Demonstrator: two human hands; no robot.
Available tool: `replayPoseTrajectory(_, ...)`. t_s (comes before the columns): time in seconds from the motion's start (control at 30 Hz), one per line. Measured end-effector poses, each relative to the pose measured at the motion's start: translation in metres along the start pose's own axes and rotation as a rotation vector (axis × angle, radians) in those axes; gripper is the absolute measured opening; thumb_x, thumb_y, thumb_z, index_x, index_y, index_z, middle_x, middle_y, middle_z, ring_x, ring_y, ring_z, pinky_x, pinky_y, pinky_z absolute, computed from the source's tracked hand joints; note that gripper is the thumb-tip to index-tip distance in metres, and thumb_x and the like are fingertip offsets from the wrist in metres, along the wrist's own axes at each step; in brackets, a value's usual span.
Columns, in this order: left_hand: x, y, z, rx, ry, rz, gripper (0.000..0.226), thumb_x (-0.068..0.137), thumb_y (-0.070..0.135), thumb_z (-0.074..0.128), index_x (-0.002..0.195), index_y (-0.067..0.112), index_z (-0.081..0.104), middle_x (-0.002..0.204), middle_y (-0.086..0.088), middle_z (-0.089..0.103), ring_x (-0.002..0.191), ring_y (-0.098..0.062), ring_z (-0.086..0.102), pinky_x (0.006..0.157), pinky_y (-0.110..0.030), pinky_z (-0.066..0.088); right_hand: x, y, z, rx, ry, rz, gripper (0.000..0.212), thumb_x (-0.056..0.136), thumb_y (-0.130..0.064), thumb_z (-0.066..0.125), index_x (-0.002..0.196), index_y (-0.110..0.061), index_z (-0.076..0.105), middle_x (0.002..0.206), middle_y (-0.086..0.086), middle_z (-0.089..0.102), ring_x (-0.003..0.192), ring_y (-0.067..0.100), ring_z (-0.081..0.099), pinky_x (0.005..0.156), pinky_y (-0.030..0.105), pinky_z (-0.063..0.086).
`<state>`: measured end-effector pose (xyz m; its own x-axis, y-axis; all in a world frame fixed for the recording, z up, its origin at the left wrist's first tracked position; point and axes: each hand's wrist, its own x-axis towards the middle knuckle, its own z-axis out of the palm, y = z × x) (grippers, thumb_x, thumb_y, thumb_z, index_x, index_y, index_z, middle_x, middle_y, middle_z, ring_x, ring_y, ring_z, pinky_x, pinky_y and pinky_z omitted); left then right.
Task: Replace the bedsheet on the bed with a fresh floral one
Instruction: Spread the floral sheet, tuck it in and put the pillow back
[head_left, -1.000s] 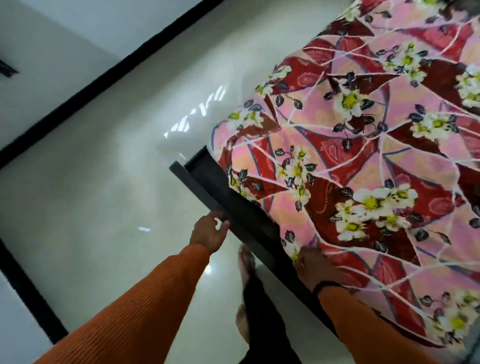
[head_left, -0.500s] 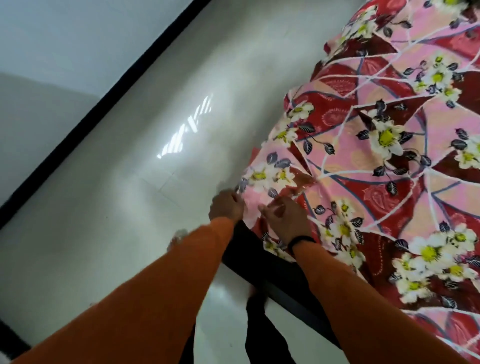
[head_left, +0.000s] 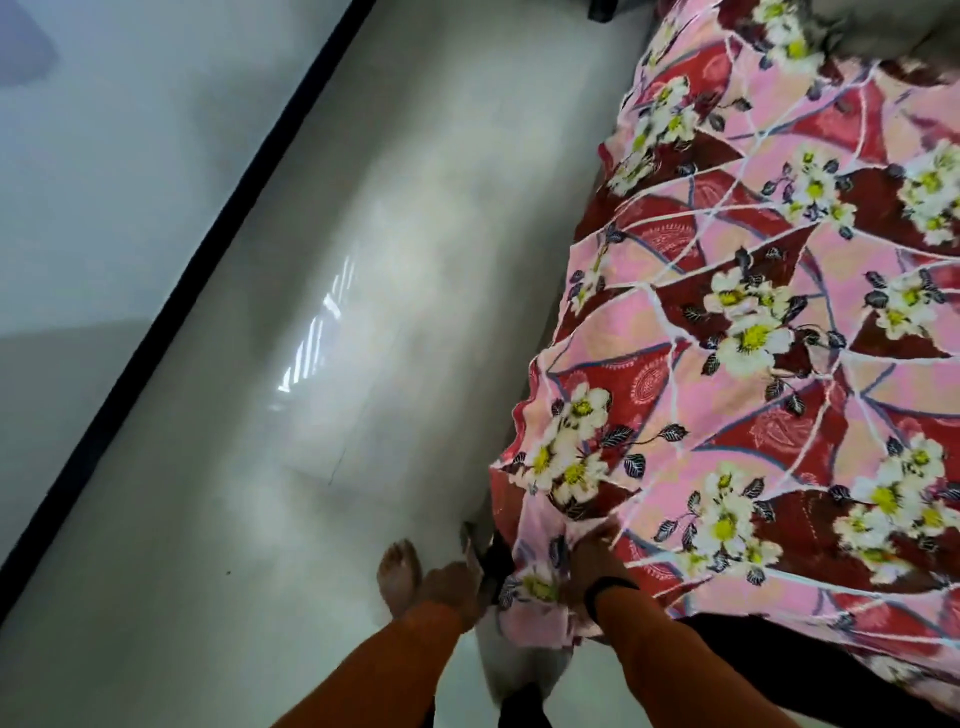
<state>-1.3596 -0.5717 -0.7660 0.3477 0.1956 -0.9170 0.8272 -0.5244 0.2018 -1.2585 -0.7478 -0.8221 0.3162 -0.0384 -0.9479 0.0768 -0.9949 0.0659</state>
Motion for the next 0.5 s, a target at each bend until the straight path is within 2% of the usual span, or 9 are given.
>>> replayPoseTrajectory(0.03, 0.006, -0.002, -0.005, -0.021, 0.016, 0.023, 0.044, 0.108, 0.039, 0.042, 0.145, 0.016, 0.05, 0.155, -0.016, 0.043, 0.143, -0.031, 0.041, 0.113, -0.031, 0.03, 0.003, -0.002, 0.001, 0.063, 0.002, 0.019, 0.102, 0.1, -0.038, 0.055, 0.152, 0.008, -0.02, 0.156, 0.022, 0.041, 0.13, 0.034, 0.054, 0.108, 0.037, 0.047)
replayPoseTrajectory(0.1, 0.02, -0.003, -0.01, -0.044, 0.056, 0.068, 0.039, 0.104, 0.042, 0.048, 0.133, 0.02, 0.059, 0.143, -0.009, 0.058, 0.132, -0.029, 0.054, 0.105, -0.031, 0.04, 0.005, -0.003, 0.003, 0.118, 0.059, 0.024, 0.076, 0.103, -0.036, 0.048, 0.156, 0.002, 0.011, 0.149, 0.017, 0.05, 0.12, 0.03, 0.057, 0.098, 0.032, 0.049)
replayPoseTrajectory(0.17, 0.024, 0.01, -0.015, -0.05, 0.056, 0.131, 0.034, 0.099, 0.042, 0.056, 0.125, 0.02, 0.062, 0.134, -0.009, 0.065, 0.124, -0.031, 0.059, 0.1, -0.033, 0.046, -0.004, -0.002, 0.001, 0.16, 0.17, -0.019, 0.051, 0.104, -0.031, 0.047, 0.148, -0.004, 0.041, 0.142, 0.018, 0.056, 0.122, 0.033, 0.058, 0.102, 0.038, 0.049)
replayPoseTrajectory(0.23, 0.028, 0.026, -0.015, -0.046, 0.07, 0.233, 0.036, 0.098, 0.038, 0.06, 0.129, 0.02, 0.061, 0.131, -0.01, 0.067, 0.121, -0.034, 0.061, 0.097, -0.035, 0.048, -0.017, -0.002, -0.009, 0.187, 0.266, -0.104, 0.037, 0.104, -0.025, 0.048, 0.135, -0.007, 0.056, 0.137, 0.018, 0.06, 0.125, 0.033, 0.057, 0.104, 0.038, 0.044)
replayPoseTrajectory(0.3, 0.026, 0.045, -0.007, 0.007, 0.081, 0.336, 0.045, 0.094, 0.039, 0.068, 0.133, 0.019, 0.059, 0.128, -0.009, 0.068, 0.12, -0.034, 0.062, 0.094, -0.034, 0.046, -0.025, 0.012, -0.015, 0.337, 0.332, -0.111, 0.035, 0.101, -0.027, 0.055, 0.13, -0.009, 0.06, 0.135, 0.016, 0.062, 0.124, 0.032, 0.058, 0.101, 0.035, 0.043)
replayPoseTrajectory(0.37, 0.028, 0.055, 0.009, 0.067, 0.043, 0.383, 0.055, 0.089, 0.046, 0.072, 0.136, 0.021, 0.057, 0.129, -0.008, 0.068, 0.12, -0.033, 0.062, 0.094, -0.032, 0.046, -0.028, 0.034, -0.017, 0.399, 0.362, -0.114, 0.046, 0.099, -0.03, 0.059, 0.139, -0.009, 0.055, 0.144, 0.015, 0.056, 0.133, 0.03, 0.052, 0.107, 0.034, 0.039)
replayPoseTrajectory(0.43, 0.025, 0.062, 0.035, 0.207, -0.009, 0.426, 0.077, 0.087, 0.06, 0.064, 0.15, 0.019, 0.047, 0.141, -0.01, 0.061, 0.128, -0.032, 0.057, 0.104, -0.035, 0.044, -0.036, 0.068, -0.02, 0.435, 0.358, -0.107, 0.05, 0.099, -0.029, 0.06, 0.145, -0.012, 0.052, 0.151, 0.011, 0.051, 0.139, 0.028, 0.047, 0.113, 0.032, 0.034)
replayPoseTrajectory(0.5, 0.023, 0.064, 0.063, 0.351, -0.002, 0.414, 0.085, 0.088, 0.065, 0.055, 0.157, 0.018, 0.036, 0.147, -0.012, 0.055, 0.132, -0.033, 0.054, 0.108, -0.037, 0.042, -0.042, 0.112, -0.019, 0.514, 0.371, -0.093, 0.045, 0.098, -0.027, 0.06, 0.141, -0.015, 0.056, 0.147, 0.009, 0.054, 0.135, 0.027, 0.05, 0.109, 0.032, 0.038)
